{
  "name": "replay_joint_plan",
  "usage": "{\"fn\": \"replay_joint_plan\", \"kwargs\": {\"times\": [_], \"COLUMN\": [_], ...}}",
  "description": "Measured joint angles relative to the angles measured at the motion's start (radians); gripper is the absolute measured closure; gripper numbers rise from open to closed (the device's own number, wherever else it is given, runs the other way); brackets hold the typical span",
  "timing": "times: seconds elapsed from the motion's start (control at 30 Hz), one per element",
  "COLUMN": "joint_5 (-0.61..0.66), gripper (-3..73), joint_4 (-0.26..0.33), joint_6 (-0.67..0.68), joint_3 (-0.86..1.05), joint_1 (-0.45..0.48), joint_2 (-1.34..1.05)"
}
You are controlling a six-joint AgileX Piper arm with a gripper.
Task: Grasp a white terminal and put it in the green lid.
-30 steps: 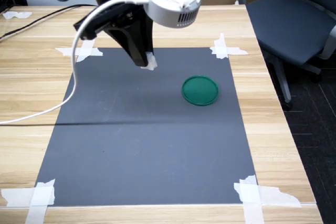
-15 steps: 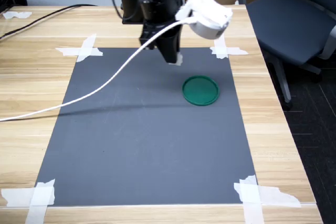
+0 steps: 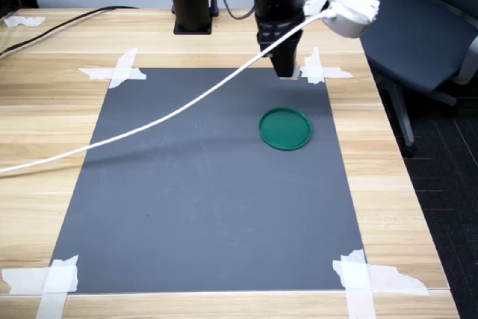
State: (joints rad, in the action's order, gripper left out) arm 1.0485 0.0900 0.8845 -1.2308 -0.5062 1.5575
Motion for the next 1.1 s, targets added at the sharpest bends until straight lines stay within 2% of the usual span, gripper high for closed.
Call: {"fn": "replay_joint_plan", "kwargs": {"times": [0.5, 0.7, 0.87, 1.1], "joint_5": [-0.071, -0.084, -0.087, -0.118], "gripper": [62.0, 61.6, 56.0, 39.8], "joint_4": [-0.04, -0.076, -0.077, -0.077], "joint_6": [-0.027, -0.04, -0.037, -0.035], "joint_3": [0.0, 0.0, 0.0, 0.035], "joint_1": [-0.016, -0.016, -0.016, -0.016], "joint_2": [0.139, 0.173, 0.178, 0.191]}}
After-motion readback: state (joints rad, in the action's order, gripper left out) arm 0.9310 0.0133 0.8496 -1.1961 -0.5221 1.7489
